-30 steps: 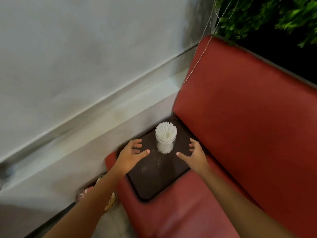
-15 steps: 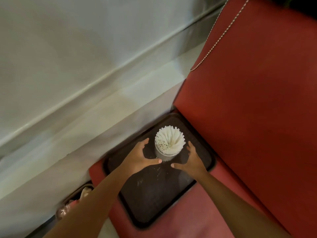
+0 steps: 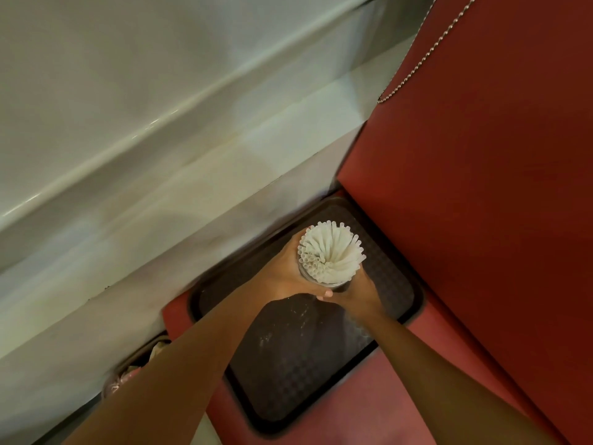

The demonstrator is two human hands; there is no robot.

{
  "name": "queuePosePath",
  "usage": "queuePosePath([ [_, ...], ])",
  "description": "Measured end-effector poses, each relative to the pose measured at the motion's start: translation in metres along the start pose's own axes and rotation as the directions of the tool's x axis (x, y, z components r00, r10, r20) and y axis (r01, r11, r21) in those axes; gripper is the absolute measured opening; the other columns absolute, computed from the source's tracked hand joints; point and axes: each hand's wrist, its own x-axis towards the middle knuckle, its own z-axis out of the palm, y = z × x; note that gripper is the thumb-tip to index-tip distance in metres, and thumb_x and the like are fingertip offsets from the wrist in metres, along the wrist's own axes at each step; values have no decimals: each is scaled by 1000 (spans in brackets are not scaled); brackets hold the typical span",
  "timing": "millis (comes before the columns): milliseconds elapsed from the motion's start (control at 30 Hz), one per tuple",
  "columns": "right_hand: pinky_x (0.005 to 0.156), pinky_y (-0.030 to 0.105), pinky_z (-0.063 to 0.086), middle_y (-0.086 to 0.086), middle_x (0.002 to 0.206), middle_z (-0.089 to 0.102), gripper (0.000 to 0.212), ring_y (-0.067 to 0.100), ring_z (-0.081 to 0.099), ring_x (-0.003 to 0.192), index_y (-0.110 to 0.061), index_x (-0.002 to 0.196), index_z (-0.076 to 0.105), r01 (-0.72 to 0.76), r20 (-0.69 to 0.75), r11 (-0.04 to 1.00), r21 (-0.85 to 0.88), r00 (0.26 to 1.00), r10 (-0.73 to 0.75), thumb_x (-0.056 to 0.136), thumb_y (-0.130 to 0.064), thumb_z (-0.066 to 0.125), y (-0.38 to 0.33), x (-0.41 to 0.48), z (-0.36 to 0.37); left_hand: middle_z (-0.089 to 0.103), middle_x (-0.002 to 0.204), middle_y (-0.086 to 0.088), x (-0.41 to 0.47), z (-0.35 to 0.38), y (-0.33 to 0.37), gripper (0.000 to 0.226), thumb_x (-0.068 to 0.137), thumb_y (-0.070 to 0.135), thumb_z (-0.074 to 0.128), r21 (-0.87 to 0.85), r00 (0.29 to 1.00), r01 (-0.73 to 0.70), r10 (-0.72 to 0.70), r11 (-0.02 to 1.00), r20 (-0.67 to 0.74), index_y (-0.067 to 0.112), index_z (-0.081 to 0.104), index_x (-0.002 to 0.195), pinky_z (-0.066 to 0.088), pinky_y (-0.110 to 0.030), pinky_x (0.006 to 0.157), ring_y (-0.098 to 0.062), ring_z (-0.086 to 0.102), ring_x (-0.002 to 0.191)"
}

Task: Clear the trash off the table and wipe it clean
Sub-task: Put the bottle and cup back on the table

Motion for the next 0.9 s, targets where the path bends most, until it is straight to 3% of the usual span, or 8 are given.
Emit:
queuePosePath([
  [133, 88, 22, 39, -4, 127, 53, 94, 9, 48, 115, -19, 132, 37, 52, 7, 999, 1, 999, -52, 55, -25, 89, -11, -6, -7, 46, 135, 16, -9, -5, 12, 116, 47, 27, 94, 15, 997, -58, 59, 998, -57, 22, 27, 142, 38, -25, 105, 3, 43, 124],
  [300, 97, 28, 42, -5, 129, 52, 101, 12, 47, 121, -21, 137, 35, 141, 35, 990, 6, 989, -141, 52, -31, 89, -42, -30, -18, 52, 132, 9, -43, -15, 46, 110, 46, 39, 93, 46, 982, -130, 135, 990, -132, 22, 35, 138, 41, -39, 105, -8, 48, 124],
  [433, 96, 25, 42, -8, 131, 50, 107, 8, 47, 120, -22, 136, 37, 265, 75, 964, -4, 962, -264, 42, -50, 82, -77, -67, -25, 57, 122, 13, -97, -19, 90, 87, 54, 22, 91, 117, 945, -226, 246, 967, -215, 28, 45, 127, 41, -22, 99, -5, 53, 118],
  [567, 86, 15, 39, -10, 128, 49, 97, 5, 48, 117, -27, 133, 40, 393, 140, 919, -19, 911, -387, 50, -38, 88, -106, -112, -30, 60, 120, 5, -161, -20, 123, 80, 58, 0, 86, 114, 912, -300, 320, 947, -257, 16, 47, 126, 43, -21, 95, -13, 56, 116],
  [700, 78, 3, 38, -18, 116, 50, 83, -8, 48, 104, -36, 122, 44, 521, 193, 853, -22, 840, -508, 51, -36, 88, -131, -168, -38, 62, 119, 0, -229, -8, 149, 74, 60, 4, 85, 122, 899, -275, 301, 954, -317, 6, 50, 125, 44, -20, 93, -9, 57, 113],
  [767, 79, 6, 41, -19, 111, 51, 78, -11, 48, 100, -39, 117, 44, 566, 220, 823, -32, 808, -547, 53, -33, 88, -141, -200, -42, 63, 118, 4, -265, 0, 163, 70, 61, 8, 85, 137, 889, -259, 291, 956, -354, 11, 53, 123, 45, -19, 92, -7, 58, 112],
  [900, 87, 20, 42, -6, 118, 51, 83, 4, 50, 108, -27, 124, 46, 664, 270, 744, -68, 730, -627, 53, -36, 87, -150, -256, -45, 62, 118, 10, -335, 18, 179, 70, 62, 10, 84, 125, 873, -230, 261, 965, -412, 18, 52, 124, 46, -17, 91, -2, 57, 111],
])
